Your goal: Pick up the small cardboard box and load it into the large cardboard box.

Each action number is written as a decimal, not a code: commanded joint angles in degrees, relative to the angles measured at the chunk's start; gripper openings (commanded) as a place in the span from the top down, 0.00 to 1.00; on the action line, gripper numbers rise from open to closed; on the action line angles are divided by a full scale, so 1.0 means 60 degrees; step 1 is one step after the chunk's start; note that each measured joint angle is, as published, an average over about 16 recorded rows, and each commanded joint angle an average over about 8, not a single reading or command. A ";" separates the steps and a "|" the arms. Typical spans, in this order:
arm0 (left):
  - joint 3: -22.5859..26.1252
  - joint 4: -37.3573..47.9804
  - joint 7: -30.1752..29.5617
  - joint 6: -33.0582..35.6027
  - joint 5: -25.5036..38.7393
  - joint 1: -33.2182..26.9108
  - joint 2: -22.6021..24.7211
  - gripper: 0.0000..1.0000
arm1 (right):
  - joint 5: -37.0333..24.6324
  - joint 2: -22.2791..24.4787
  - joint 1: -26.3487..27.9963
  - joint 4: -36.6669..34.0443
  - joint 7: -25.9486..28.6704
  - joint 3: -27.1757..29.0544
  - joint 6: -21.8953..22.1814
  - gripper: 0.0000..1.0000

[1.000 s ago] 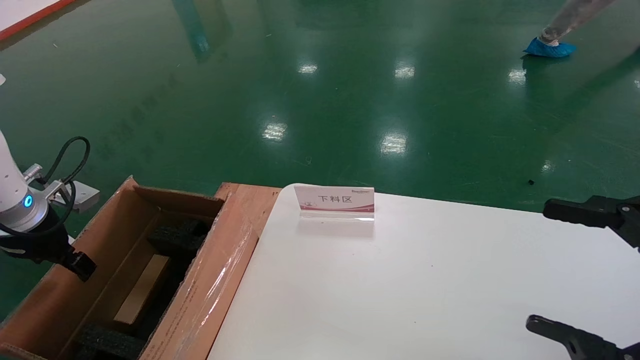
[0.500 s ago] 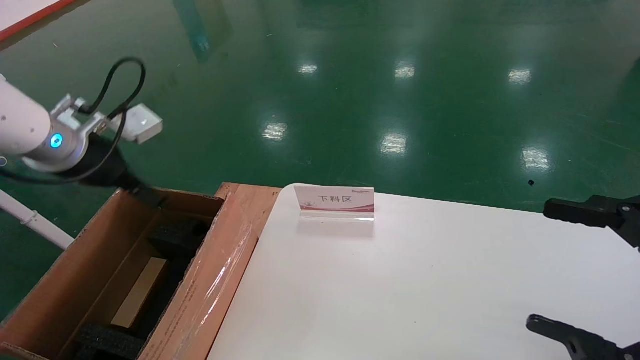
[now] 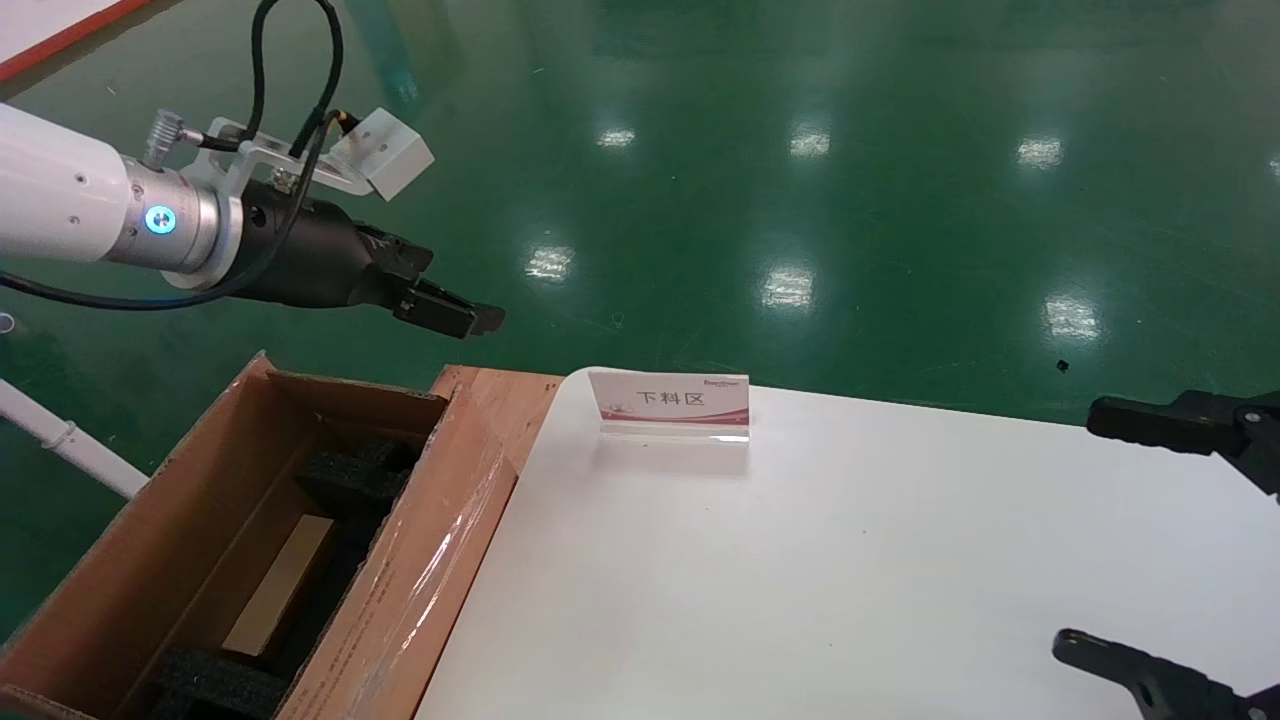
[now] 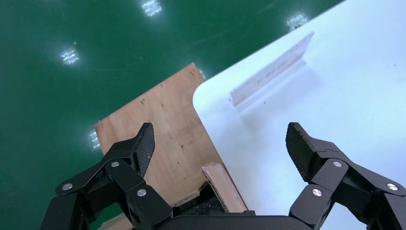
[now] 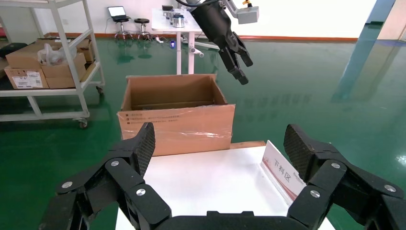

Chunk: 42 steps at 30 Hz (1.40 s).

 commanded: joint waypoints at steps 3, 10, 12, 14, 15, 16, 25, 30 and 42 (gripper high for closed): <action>-0.0171 -0.0011 0.0235 -0.0172 -0.0306 0.0082 -0.0062 0.00 | 0.0001 0.0000 0.0000 -0.0001 -0.0001 0.0000 0.0002 0.00; -0.0984 0.0029 0.0638 0.0185 -0.0470 0.0727 -0.0015 0.00 | 0.0002 0.0000 0.0001 -0.0005 -0.0002 -0.0002 0.0001 0.00; -0.1536 0.0051 0.0932 0.0392 -0.0618 0.1141 0.0009 0.00 | 0.0002 0.0000 0.0002 -0.0006 -0.0003 -0.0003 0.0001 0.00; -0.2159 0.0076 0.1264 0.0625 -0.0786 0.1609 0.0036 0.00 | 0.0003 0.0000 0.0003 -0.0007 -0.0004 -0.0004 0.0000 0.00; -0.2476 0.0089 0.1433 0.0744 -0.0871 0.1847 0.0050 0.00 | 0.0003 0.0000 0.0003 -0.0007 -0.0004 -0.0005 0.0000 0.00; -0.2793 0.0102 0.1602 0.0863 -0.0956 0.2086 0.0063 0.00 | 0.0003 0.0000 0.0003 -0.0008 -0.0004 -0.0005 0.0000 0.00; -0.5615 0.0215 0.3106 0.1921 -0.1715 0.4205 0.0186 0.00 | 0.0006 0.0002 0.0005 -0.0009 -0.0007 -0.0009 0.0001 0.00; -0.7175 0.0277 0.3937 0.2506 -0.2134 0.5376 0.0253 0.00 | 0.0007 0.0002 0.0006 -0.0009 -0.0008 -0.0012 0.0002 0.00; -1.0935 0.0428 0.5941 0.3917 -0.3145 0.8201 0.0416 0.00 | 0.0011 0.0005 0.0007 -0.0009 -0.0011 -0.0017 0.0004 0.00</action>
